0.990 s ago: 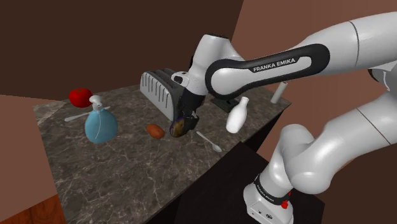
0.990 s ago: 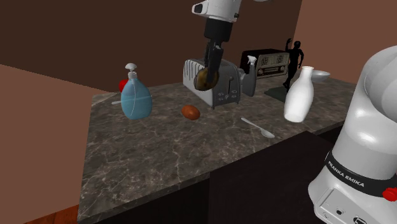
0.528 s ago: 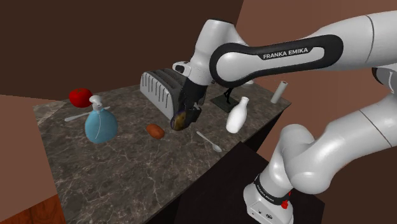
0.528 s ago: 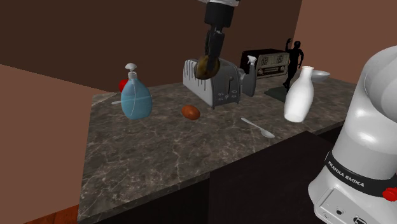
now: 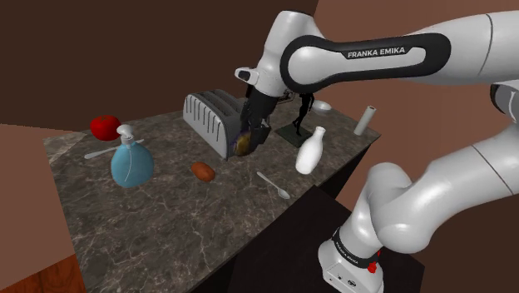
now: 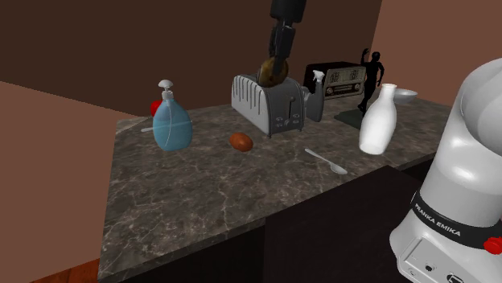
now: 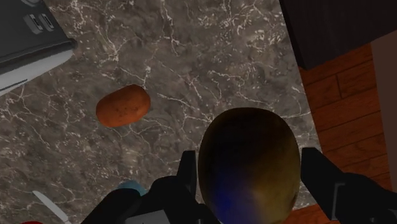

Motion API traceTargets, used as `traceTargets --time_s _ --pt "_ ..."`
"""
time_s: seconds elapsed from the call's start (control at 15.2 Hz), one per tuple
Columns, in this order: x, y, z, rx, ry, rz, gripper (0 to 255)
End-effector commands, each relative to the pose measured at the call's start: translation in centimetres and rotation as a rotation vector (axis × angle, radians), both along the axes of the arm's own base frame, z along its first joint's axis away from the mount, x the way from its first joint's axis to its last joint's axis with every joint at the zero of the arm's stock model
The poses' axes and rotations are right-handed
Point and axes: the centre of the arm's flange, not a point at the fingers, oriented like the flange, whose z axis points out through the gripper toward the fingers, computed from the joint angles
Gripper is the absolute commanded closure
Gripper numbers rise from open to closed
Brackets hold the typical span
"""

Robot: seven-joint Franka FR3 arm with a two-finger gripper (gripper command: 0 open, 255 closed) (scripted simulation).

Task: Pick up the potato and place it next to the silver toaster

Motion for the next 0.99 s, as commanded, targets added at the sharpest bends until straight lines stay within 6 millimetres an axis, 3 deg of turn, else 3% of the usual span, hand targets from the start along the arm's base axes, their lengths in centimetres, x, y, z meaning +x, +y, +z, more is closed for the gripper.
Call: traceTargets --time_s 0.0,0.92 --pt "1.1 -2.2 -0.3 0.000 0.000 0.002 255" --pt "8.6 -19.1 -0.2 0.000 0.000 0.002 255"
